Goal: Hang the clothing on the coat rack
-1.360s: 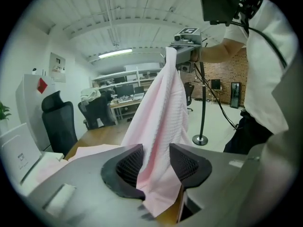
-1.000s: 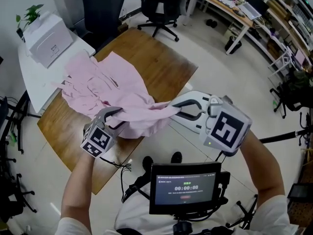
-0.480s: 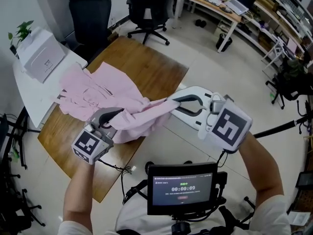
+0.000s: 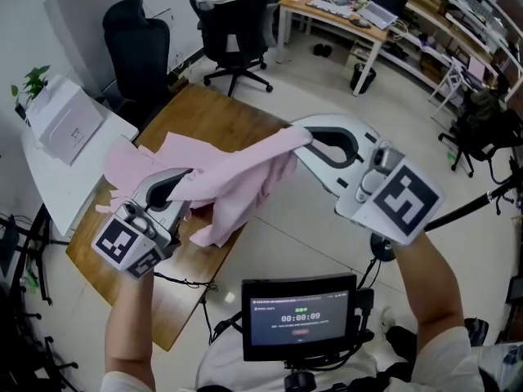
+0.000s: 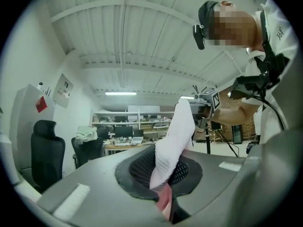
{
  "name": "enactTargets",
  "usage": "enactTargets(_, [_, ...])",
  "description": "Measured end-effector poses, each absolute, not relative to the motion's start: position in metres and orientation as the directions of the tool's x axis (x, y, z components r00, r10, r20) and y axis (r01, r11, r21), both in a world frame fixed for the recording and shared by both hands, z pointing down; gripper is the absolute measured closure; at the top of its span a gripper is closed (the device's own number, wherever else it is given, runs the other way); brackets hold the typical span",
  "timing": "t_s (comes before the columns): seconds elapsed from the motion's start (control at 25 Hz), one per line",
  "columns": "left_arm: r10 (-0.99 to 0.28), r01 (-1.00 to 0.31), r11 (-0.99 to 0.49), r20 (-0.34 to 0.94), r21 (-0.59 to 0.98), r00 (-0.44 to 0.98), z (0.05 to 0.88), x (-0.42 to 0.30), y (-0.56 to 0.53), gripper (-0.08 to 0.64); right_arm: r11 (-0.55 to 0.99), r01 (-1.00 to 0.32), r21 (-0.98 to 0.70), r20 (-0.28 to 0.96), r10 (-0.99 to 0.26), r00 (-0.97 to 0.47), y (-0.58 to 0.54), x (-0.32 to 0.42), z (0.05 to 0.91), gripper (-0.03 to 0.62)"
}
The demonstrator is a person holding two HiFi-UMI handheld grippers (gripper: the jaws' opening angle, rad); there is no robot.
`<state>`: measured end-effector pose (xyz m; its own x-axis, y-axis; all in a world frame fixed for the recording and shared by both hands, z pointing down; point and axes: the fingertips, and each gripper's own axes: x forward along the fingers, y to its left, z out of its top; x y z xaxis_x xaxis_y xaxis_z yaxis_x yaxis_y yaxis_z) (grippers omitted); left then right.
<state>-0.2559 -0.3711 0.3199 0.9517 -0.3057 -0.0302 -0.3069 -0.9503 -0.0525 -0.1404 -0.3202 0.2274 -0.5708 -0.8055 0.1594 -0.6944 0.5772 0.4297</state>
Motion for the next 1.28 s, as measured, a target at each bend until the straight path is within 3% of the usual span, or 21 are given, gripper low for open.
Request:
enactTargets(0.6, [-0.086,-0.093,-0.995,-0.21,-0.024,0.974,0.217,-0.148,-0.34,0.546,0.271,-0.832,0.485,-0.129,-0.918,-0.374,-0.275,-0.033,0.12,0.581])
enactTargets(1.28, [0.162,0.172,-0.985,-0.282,0.011,0.946,0.165,-0.021,-0.286,0.546,-0.009,-0.866,0.5,-0.243,-0.961,-0.13,-0.19,0.076,0.057,0.58])
